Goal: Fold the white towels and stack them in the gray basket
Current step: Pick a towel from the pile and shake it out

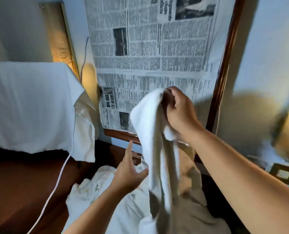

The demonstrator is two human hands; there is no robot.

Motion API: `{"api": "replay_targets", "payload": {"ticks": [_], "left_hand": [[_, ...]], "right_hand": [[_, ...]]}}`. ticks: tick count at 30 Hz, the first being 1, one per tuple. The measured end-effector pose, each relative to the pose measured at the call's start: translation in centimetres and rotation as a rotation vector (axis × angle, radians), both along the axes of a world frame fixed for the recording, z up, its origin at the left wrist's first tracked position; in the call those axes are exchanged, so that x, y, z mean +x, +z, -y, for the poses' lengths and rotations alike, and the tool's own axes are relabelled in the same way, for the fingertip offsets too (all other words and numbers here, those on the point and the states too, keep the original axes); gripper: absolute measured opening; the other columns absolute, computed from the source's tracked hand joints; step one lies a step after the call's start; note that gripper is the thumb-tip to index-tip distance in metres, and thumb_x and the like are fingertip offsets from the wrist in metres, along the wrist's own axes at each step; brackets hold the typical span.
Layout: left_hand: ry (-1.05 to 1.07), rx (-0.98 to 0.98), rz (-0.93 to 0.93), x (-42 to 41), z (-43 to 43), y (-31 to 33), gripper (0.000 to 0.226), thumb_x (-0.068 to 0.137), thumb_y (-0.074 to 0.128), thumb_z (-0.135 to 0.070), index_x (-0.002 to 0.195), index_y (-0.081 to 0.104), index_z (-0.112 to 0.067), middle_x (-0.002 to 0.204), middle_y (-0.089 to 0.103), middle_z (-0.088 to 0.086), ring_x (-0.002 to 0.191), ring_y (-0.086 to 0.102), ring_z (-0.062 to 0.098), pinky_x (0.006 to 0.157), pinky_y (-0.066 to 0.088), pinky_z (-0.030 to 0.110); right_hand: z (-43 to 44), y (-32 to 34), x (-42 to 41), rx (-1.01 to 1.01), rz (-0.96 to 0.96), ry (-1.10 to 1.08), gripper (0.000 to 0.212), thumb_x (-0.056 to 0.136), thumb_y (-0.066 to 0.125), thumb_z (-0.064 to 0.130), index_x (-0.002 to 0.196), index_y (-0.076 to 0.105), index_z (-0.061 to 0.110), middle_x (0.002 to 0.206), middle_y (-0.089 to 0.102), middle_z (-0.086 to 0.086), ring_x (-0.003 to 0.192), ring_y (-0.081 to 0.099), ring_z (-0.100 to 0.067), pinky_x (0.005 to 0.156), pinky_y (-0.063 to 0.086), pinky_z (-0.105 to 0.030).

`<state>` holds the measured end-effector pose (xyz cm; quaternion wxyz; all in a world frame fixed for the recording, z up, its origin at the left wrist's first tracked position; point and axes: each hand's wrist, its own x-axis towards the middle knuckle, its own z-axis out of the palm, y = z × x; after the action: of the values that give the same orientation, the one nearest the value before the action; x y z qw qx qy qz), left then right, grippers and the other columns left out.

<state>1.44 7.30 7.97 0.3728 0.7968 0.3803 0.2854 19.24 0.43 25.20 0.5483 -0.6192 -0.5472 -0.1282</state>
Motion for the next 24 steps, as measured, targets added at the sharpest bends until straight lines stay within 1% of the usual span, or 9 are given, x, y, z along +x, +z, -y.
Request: {"api": "replay_targets", "payload": {"ticks": [4,6,7,9,11,15,18,21,24], "left_hand": [[-0.256,-0.147,0.415,3.4,3.5,7.0,0.050,0.098,0.060,-0.045,0.144,0.046,-0.030,0.134,0.062,-0.005,0.128,0.056,0.010,0.110,0.045,0.033],[-0.313,-0.171,0.533,4.4,6.3,10.2,0.072,0.091,0.042,-0.076,0.146,0.048,-0.029,0.146,0.054,-0.011,0.140,0.044,0.005,0.121,0.032,0.038],[-0.341,-0.119,0.543,4.6,7.8,11.8,0.078,0.086,0.041,-0.081,0.146,0.047,-0.032,0.144,0.054,-0.019,0.138,0.044,-0.002,0.120,0.032,0.029],[-0.380,0.053,0.517,5.3,11.0,14.6,0.058,0.086,0.061,-0.061,0.135,0.053,-0.031,0.127,0.064,-0.021,0.120,0.057,-0.006,0.101,0.045,0.017],[-0.348,0.189,0.525,6.6,13.4,16.7,0.029,0.090,0.072,-0.033,0.117,0.063,-0.026,0.106,0.073,-0.012,0.099,0.068,0.002,0.085,0.053,0.024],[-0.257,0.101,0.805,9.6,18.7,22.1,0.010,0.094,0.069,-0.018,0.102,0.071,-0.014,0.083,0.073,-0.010,0.074,0.064,0.001,0.067,0.048,0.017],[-0.293,-0.058,0.943,11.1,23.5,27.0,0.009,0.096,0.066,-0.018,0.091,0.070,-0.013,0.079,0.071,-0.001,0.074,0.061,0.009,0.066,0.050,0.023],[-0.422,-0.152,0.969,13.0,28.4,30.1,0.013,0.098,0.063,-0.020,0.098,0.072,-0.010,0.094,0.076,0.014,0.088,0.072,0.023,0.083,0.059,0.044],[-0.566,-0.172,0.998,15.0,34.1,31.3,0.014,0.098,0.062,-0.018,0.104,0.074,-0.015,0.099,0.078,0.009,0.099,0.073,0.028,0.090,0.058,0.049]], "right_hand": [[4.3,9.1,2.1,0.160,0.102,-0.100,0.016,0.095,0.045,0.021,0.095,0.060,0.015,0.082,0.063,-0.001,0.079,0.058,-0.020,0.068,0.043,-0.032],[7.3,12.9,3.2,0.230,0.169,-0.166,0.020,0.092,0.043,0.020,0.095,0.061,0.011,0.082,0.062,-0.001,0.076,0.053,-0.017,0.066,0.039,-0.031],[9.1,14.5,3.6,0.252,0.198,-0.200,0.020,0.092,0.043,0.017,0.096,0.062,0.010,0.082,0.060,0.001,0.074,0.049,-0.012,0.065,0.036,-0.028],[13.1,17.1,4.7,0.272,0.257,-0.274,0.017,0.094,0.045,0.015,0.097,0.062,0.010,0.083,0.057,0.004,0.073,0.044,-0.007,0.065,0.030,-0.023],[17.0,18.8,5.7,0.276,0.307,-0.346,0.015,0.096,0.046,0.017,0.092,0.058,0.010,0.079,0.056,0.001,0.072,0.044,-0.013,0.063,0.028,-0.025],[25.8,20.3,7.7,0.252,0.286,-0.444,0.018,0.098,0.048,0.025,0.084,0.050,0.013,0.067,0.047,0.002,0.062,0.038,-0.016,0.057,0.032,-0.028],[32.3,20.3,9.3,0.239,0.271,-0.528,0.024,0.097,0.051,0.029,0.080,0.047,0.013,0.065,0.046,0.001,0.061,0.041,-0.017,0.055,0.034,-0.027],[38.8,20.0,10.7,0.208,0.256,-0.616,0.028,0.098,0.053,0.034,0.084,0.050,0.009,0.070,0.052,-0.001,0.067,0.047,-0.024,0.057,0.035,-0.030],[45.8,19.5,11.4,0.174,0.232,-0.694,0.029,0.097,0.054,0.035,0.087,0.054,0.008,0.074,0.056,-0.007,0.070,0.052,-0.028,0.056,0.037,-0.030]]}}
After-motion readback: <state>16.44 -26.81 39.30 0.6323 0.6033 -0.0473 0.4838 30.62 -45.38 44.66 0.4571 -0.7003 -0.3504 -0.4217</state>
